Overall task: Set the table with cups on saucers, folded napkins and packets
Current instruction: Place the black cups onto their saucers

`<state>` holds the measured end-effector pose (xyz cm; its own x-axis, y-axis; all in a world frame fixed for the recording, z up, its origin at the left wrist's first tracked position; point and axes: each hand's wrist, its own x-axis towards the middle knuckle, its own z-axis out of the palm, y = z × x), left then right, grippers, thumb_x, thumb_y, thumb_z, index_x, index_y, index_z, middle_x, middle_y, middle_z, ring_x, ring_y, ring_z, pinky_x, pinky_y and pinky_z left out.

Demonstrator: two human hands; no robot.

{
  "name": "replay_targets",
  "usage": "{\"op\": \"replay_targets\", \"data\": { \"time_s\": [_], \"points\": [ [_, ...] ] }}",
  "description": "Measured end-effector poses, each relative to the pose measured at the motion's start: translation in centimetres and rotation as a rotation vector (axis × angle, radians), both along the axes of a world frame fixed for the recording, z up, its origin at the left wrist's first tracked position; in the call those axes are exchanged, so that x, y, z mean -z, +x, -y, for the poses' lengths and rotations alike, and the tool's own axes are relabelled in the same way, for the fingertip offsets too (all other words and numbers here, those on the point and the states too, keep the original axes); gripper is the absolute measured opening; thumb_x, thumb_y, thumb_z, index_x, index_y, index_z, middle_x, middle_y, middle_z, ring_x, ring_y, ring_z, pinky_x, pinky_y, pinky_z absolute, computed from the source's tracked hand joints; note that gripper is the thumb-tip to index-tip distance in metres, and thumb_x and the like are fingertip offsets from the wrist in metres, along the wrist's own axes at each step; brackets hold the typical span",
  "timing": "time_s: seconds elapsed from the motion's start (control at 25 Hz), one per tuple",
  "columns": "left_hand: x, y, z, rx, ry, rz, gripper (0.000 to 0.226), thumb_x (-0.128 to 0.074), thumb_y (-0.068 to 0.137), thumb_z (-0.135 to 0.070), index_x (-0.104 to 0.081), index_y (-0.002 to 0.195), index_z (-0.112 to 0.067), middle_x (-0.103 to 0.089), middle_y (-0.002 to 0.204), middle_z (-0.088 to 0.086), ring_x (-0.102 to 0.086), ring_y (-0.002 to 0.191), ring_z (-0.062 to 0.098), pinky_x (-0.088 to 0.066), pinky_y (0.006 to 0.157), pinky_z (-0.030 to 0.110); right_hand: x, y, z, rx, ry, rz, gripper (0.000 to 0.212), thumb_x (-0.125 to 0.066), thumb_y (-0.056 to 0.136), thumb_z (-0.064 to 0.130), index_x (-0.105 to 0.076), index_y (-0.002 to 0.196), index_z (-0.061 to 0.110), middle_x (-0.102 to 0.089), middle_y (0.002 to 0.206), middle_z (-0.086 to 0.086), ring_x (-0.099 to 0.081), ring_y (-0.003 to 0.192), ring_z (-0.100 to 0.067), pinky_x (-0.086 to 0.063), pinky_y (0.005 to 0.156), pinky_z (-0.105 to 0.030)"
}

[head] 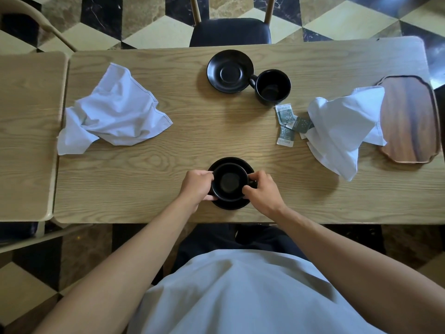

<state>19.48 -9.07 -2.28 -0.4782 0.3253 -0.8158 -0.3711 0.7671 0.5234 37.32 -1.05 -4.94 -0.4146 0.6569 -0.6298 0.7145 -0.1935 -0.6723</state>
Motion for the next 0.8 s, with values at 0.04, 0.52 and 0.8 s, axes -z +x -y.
{"op": "replay_targets", "data": {
  "time_s": [0.04, 0.52, 0.8],
  "points": [
    [0.0, 0.0, 0.0, 0.001, -0.001, -0.003, 0.029, -0.051, 0.093, -0.005, -0.071, 0.113, -0.007, -0.069, 0.113, 0.014, -0.068, 0.099, 0.026, -0.063, 0.075, 0.053, 0.0, -0.1, -0.1, 0.001, 0.004, 0.007, 0.035, -0.064, 0.083, 0.026, -0.057, 0.117, 0.019, -0.05, 0.122, -0.001, -0.06, 0.109, -0.021, -0.055, 0.096, -0.044],
    [1.0, -1.1, 0.4, 0.114, 0.014, 0.021, 0.027, -0.054, 0.096, 0.003, -0.07, 0.113, -0.01, -0.069, 0.111, 0.013, -0.07, 0.102, 0.029, -0.064, 0.076, 0.049, 0.4, -0.5, -0.1, 0.015, 0.042, 0.048, 0.025, -0.06, 0.086, 0.026, -0.056, 0.111, 0.022, -0.049, 0.115, 0.006, -0.061, 0.103, -0.018, -0.056, 0.091, -0.04],
    [1.1, -4.4, -2.3, 0.285, 0.008, -0.178, 0.018, -0.056, 0.084, -0.019, -0.073, 0.084, -0.019, -0.076, 0.084, 0.004, -0.074, 0.081, 0.022, -0.064, 0.075, 0.039, -0.6, -1.5, -3.1, 0.029, 0.148, 0.186, 0.052, -0.055, 0.08, 0.048, -0.057, 0.124, 0.02, -0.05, 0.123, 0.002, -0.052, 0.106, -0.012, -0.039, 0.086, -0.026]
  ]
}}
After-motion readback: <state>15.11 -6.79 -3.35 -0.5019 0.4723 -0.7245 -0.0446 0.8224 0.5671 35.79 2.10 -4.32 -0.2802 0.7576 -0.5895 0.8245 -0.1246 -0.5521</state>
